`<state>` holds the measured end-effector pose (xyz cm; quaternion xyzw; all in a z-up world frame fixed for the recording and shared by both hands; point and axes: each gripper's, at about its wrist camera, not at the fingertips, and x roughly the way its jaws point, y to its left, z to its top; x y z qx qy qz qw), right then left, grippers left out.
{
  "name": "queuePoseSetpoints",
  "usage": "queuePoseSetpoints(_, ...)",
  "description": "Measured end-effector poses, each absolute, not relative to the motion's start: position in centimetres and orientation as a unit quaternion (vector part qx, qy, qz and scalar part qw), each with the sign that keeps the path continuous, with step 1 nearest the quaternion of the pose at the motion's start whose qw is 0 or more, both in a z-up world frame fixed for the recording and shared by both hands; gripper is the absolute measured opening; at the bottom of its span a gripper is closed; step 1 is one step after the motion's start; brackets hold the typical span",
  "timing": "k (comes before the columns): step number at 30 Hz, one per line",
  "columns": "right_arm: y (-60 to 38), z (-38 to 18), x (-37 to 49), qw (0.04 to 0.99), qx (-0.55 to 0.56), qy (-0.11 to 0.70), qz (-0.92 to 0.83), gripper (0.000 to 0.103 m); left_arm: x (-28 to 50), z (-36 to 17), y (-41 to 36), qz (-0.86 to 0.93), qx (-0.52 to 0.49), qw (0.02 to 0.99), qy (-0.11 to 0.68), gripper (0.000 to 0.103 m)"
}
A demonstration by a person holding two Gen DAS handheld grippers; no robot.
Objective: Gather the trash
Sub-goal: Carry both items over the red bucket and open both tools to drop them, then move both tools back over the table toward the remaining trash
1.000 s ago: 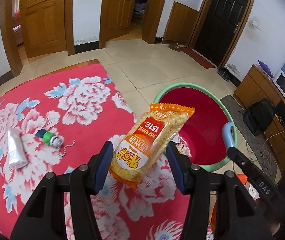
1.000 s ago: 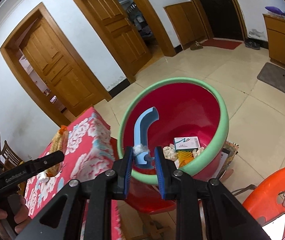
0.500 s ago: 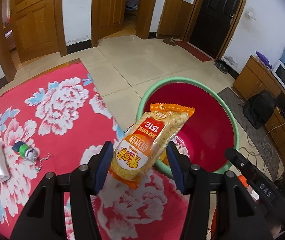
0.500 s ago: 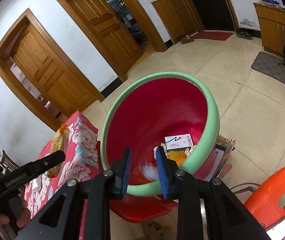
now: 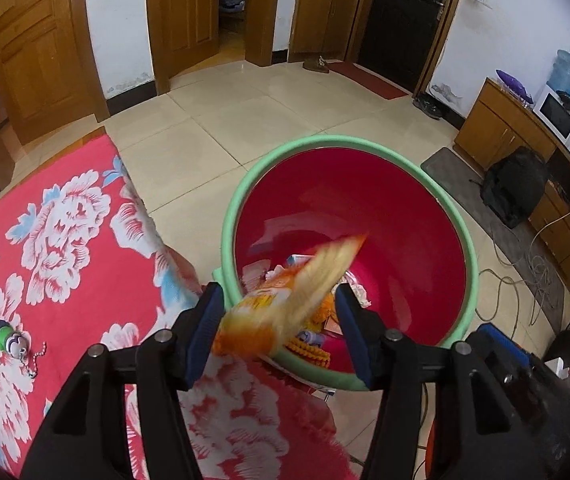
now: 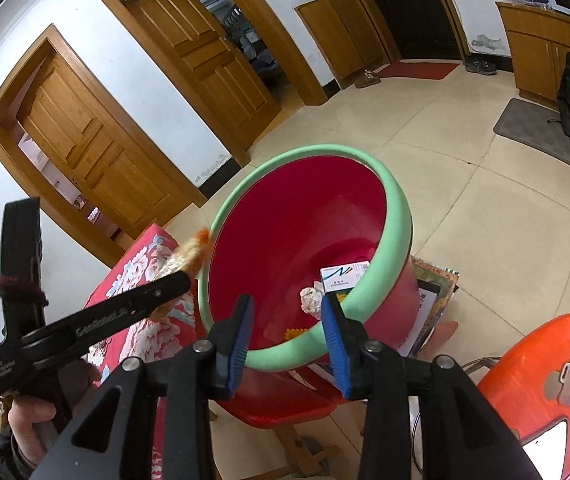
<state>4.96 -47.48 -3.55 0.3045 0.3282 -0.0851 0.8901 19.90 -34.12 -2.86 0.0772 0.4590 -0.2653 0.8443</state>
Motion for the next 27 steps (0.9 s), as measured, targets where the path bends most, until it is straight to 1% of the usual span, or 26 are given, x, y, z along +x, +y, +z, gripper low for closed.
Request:
queuePoseSetpoints(1,-47.4,-3.5,4.9,0.89,0.304,0.328,-0.085,0.04,19.8,-2.8,-34.1,-0.266,0.075,0.845,0.458,0.063)
queuePoseSetpoints(8,-47.4,-3.2,4.5,0.891,0.304,0.326,-0.082,0.046,19.4,-1.7,-32.3,-0.255,0.071,0.854,0.448,0.063)
queuePoseSetpoints(12,-46.9,-2.4,4.2,0.895,0.304,0.319,-0.076,0.055,19.4,-0.8,-29.8,-0.235,0.055,0.863,0.444,0.063)
queuePoseSetpoints(15,-46.3,-1.9,4.0,0.896,0.304,0.316,-0.07,0.057,19.5,-0.1,-27.8,-0.224,0.038,0.868,0.442,0.063)
queuePoseSetpoints(22,-44.9,-0.9,3.4,0.901,0.3,0.308,-0.058,0.067,19.3,1.0,-23.4,-0.185,0.03,0.883,0.43,0.063)
queuePoseSetpoints(27,-44.2,-0.5,3.4,0.901,0.299,0.309,-0.056,0.068,19.6,1.2,-19.7,-0.153,0.031,0.89,0.428,0.063)
